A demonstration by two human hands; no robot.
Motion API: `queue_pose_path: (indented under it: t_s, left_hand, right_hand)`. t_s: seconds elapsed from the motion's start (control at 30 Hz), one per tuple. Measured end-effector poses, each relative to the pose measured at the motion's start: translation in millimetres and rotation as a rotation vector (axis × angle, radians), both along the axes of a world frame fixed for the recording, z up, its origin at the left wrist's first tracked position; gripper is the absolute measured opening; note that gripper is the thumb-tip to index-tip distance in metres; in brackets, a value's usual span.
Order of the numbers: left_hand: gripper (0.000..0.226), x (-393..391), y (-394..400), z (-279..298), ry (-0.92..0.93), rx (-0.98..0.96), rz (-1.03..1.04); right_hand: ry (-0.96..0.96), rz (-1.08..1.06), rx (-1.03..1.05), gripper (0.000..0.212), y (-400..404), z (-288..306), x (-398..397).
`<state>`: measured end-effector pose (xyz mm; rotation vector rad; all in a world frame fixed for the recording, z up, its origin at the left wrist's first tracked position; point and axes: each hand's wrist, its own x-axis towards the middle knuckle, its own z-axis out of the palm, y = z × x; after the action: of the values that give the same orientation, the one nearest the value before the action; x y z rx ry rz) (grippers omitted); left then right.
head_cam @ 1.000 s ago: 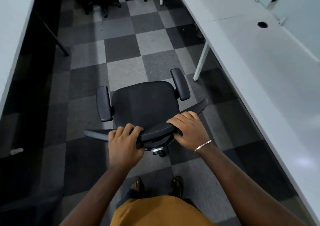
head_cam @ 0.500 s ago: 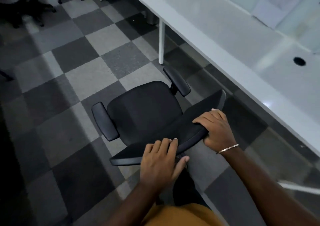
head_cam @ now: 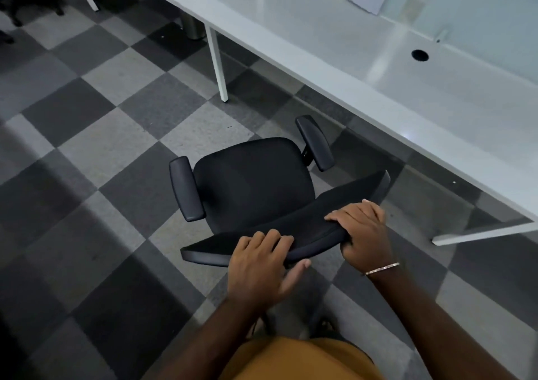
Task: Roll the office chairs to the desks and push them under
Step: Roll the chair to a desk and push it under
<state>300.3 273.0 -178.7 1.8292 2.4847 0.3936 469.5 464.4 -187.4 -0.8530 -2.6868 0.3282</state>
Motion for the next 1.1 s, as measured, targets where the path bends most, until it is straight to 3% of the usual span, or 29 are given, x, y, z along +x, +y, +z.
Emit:
queue_pose_path:
  t_s: [0.27,0.5,1.1]
  left_hand:
    - [0.046,48,22,14,-0.106,0.021,0.226]
    - [0.044,106,38,14,-0.107,0.104,0.293]
    - [0.048,189,94,4,-0.106,0.051,0.012]
  right_hand:
    - [0.008,0.031,0.036,0.046,-3,-9,73]
    - [0.049,0.023,-0.029,0.046,-3,-6,141]
    - [0.062,-0.003,-0.115,0.049,-1,5,293]
